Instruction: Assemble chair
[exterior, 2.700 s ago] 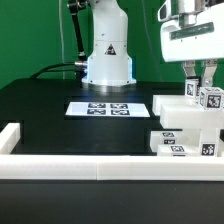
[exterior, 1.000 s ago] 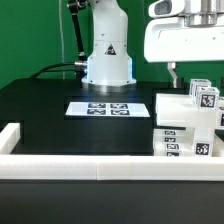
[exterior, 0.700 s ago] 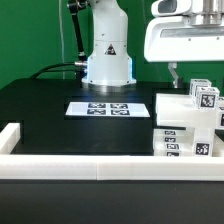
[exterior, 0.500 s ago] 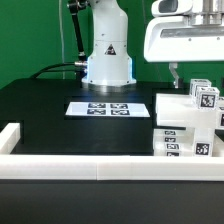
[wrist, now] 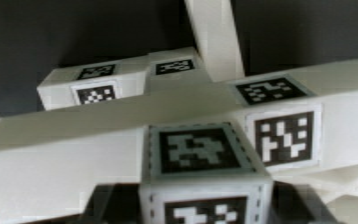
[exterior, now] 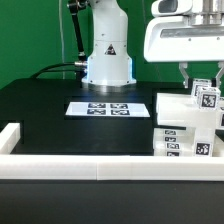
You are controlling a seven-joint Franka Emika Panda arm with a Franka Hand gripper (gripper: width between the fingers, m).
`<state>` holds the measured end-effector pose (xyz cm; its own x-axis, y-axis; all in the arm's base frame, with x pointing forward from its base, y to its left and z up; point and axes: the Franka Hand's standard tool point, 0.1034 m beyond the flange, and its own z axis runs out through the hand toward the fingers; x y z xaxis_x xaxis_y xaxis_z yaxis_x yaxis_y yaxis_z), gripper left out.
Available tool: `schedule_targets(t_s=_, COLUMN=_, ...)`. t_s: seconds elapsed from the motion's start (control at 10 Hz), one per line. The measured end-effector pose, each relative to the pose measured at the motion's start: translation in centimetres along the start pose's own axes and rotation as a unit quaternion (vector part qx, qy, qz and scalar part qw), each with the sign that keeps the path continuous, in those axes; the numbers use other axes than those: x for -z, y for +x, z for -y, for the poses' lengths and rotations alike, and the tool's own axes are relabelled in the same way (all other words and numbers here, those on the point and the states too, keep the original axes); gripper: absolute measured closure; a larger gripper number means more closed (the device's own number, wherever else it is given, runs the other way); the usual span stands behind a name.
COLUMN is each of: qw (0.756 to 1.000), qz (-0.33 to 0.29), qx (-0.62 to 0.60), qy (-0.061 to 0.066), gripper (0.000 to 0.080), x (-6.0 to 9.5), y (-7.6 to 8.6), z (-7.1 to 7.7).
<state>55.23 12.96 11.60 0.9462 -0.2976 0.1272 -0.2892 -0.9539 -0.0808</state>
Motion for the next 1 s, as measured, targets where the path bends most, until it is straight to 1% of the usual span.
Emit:
schedule_targets(t_s=0.2, qw=1.000, qz=0.000, qx=-0.008, qy=0.001, gripper=0.0514, x=0.00, y=0.00, z=-0.01)
schedule_targets(t_s=0.5, qw=0.986, qz=-0.005, qx=-0.166, qy=0.011, gripper=0.0512, x=0.02, y=0.01, z=-0.08)
schedule_targets(t_s=0.7, qw=0.968, qz=-0.004, qx=-0.250, qy=0.018, gripper=0.0512, x=0.00, y=0.03, z=-0.13)
schedule_targets(t_s=0.8, qw=0.959, qz=-0.003, qx=-0.284, qy=0.019, gripper=0.0512, x=-0.02, y=0.03, z=-0.14)
schedule_targets(t_s=1.0, qw=0.931, qz=0.000, qx=-0.364, qy=0.023, gripper=0.0512, x=-0.04, y=0.06, z=-0.14)
